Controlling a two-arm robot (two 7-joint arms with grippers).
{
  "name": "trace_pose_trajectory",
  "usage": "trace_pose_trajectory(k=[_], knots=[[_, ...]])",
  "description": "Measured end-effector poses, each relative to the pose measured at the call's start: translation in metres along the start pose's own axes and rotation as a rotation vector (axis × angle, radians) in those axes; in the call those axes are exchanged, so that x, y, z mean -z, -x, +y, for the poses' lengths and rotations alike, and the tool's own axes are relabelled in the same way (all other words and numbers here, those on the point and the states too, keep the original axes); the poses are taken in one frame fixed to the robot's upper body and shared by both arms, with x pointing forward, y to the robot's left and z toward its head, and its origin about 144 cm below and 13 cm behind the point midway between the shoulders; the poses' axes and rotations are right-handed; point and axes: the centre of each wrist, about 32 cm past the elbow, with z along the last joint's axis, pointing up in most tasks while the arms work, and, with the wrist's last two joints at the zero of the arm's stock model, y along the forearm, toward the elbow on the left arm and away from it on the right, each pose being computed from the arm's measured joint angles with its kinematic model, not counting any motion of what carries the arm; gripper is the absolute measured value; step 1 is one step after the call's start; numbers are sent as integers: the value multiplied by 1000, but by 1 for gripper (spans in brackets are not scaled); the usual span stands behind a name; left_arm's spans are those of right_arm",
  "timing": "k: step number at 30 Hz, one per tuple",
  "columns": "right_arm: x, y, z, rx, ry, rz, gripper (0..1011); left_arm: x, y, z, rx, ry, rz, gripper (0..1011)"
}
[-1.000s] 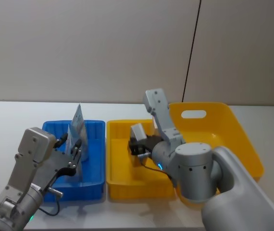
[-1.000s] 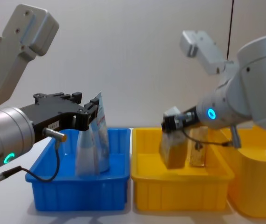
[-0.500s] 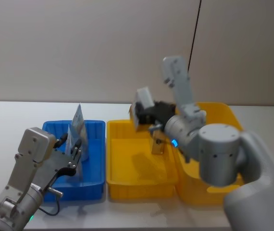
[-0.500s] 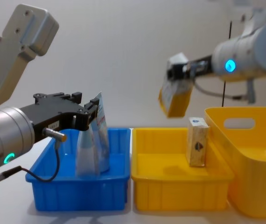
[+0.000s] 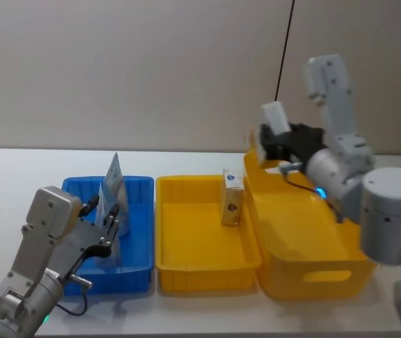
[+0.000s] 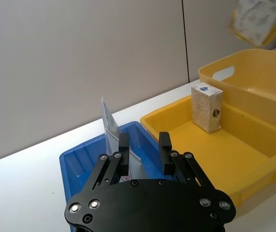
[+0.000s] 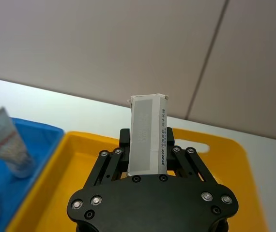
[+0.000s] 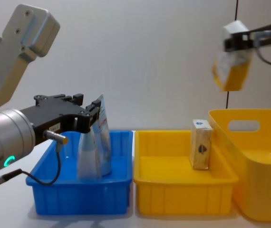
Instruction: Bimanual collaborative sorting of washing and personal care products
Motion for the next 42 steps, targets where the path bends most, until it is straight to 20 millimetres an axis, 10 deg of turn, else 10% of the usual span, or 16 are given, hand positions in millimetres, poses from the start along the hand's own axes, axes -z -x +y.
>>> trace_pose_trajectory(k=[15,42], knots=[[27,-46,-16,123,126,-57,349,0,0,0,0,0,0,351],[34,-54,-5,129,195,-78,348,0,0,0,0,0,0,351]])
